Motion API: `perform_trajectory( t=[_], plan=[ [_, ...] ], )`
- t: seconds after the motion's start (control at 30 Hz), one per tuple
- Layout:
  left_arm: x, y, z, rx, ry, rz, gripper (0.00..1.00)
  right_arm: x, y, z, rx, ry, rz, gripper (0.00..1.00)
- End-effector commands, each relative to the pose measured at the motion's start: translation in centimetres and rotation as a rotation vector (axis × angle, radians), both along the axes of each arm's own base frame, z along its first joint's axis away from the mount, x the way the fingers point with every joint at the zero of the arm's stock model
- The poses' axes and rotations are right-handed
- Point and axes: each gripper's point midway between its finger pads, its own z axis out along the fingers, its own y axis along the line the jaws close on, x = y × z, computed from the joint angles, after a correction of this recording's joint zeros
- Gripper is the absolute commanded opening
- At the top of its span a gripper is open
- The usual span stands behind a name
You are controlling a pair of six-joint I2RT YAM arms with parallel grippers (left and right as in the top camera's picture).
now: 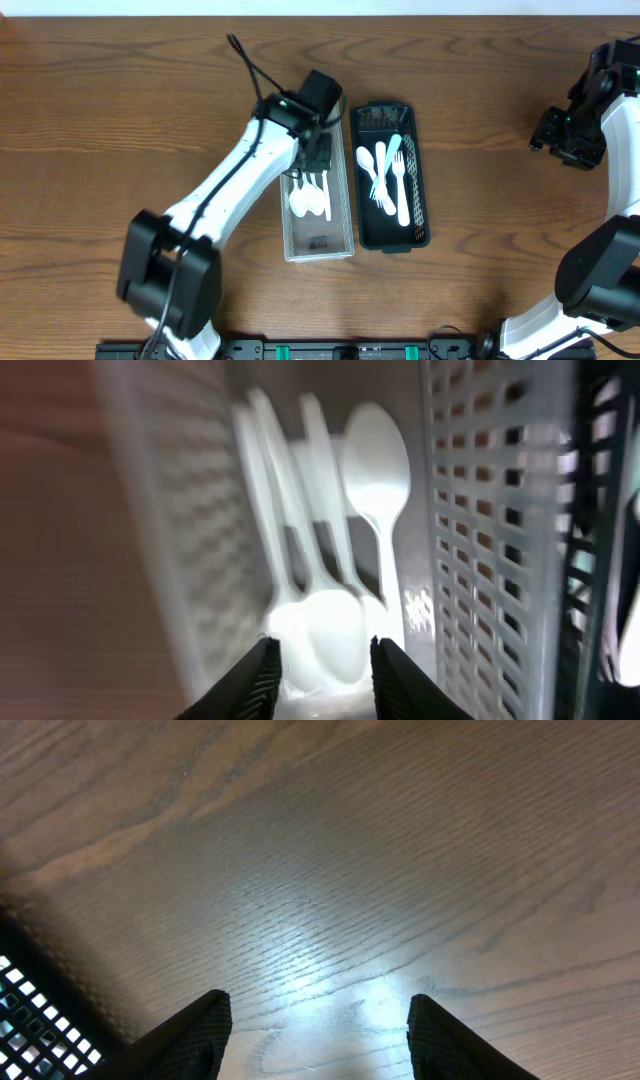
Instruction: Pack container
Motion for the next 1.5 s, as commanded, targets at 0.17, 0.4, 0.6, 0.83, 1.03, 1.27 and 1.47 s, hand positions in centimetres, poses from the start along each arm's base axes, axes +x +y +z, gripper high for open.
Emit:
perform_trajectory(
  t=[0.17,0.4,0.6,0.83,1.03,1.27,1.47],
  plan=[
    [2.2,7.3,12.2,0.027,-0.344,0.143,0.34,0.3,0.4,0.1,-0.004,-0.012,0.029,0.61],
    [2.1,16.2,16.9,0.154,-0.489,0.321,0.35,4.5,2.7,5.1,-0.117,-0.265,0.153,0.66],
    [2.6,21.2,17.2,0.139,-0.520,0.543,0.52,8.0,7.7,10.0,-0.202,-0.493,0.266,0.72],
    [6.2,22.8,16.9,0.104,-0.603,0.637,0.98,10.2,10.7,11.5,-0.267,-0.589,0.317,0.88],
    [6.4,22.8,16.2,0.183,-0.567,0.509,0.98,7.9,10.3,11.5,-0.267,-0.526,0.319,0.94],
    [3.3,20.9,17.9,0.149,-0.607,0.470,0.98,4.4,10.0,15.6,-0.275,-0.614,0.307,0.99],
    [-1.0,17.4,17.2,0.096,-0.666,0.359,0.98,-1.1,9.6,15.3,-0.265,-0.660,0.272,0.99]
  ],
)
